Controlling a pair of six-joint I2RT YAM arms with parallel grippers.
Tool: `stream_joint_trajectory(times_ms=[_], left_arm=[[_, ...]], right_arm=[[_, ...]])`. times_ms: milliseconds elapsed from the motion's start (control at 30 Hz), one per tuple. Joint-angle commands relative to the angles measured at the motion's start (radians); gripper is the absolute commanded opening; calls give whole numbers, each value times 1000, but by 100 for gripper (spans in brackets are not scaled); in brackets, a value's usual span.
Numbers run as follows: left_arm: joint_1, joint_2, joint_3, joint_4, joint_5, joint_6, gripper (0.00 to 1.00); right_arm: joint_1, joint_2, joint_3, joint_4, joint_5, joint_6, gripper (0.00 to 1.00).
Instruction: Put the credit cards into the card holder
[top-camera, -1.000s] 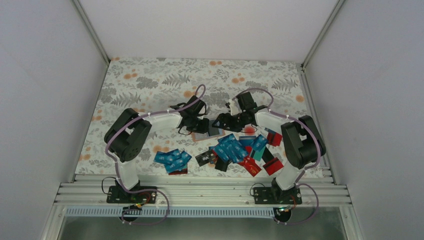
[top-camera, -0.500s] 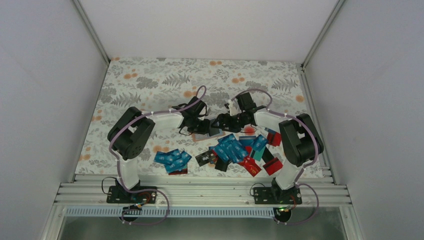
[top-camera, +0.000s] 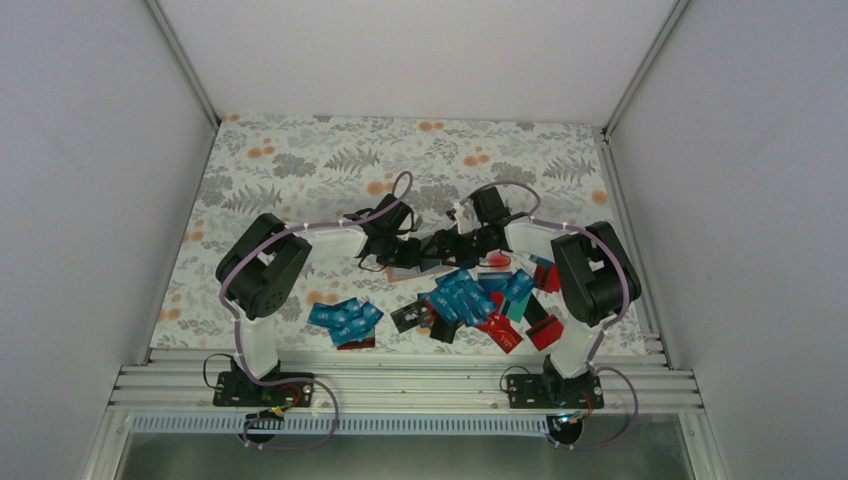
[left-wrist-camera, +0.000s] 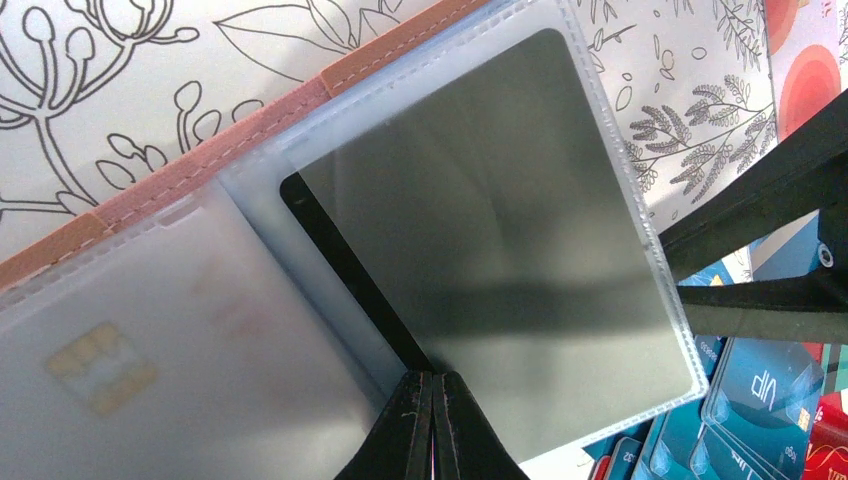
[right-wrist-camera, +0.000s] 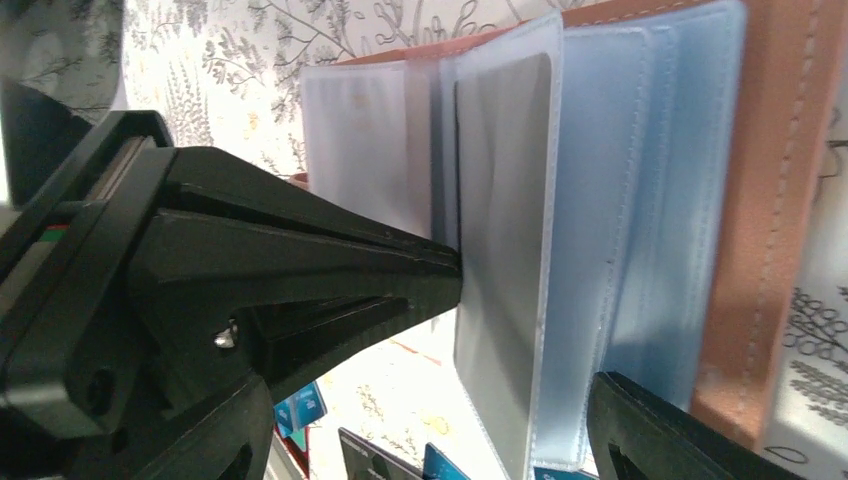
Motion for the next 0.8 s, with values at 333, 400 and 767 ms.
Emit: stream_joint_trajectory(times_ms=[333,400,767], left_arm=[[-3,-3,-18,-13,-23,-14,3],[-4,-17,-20,-16,-31,-18,2],[18,-372,-148,-116,-256,-114,3]], right_arm=[[15,6,67,4,-58,-4,79],[21,7,73,3,-64,-3,79],[117,72,168,14,-83,32,79]])
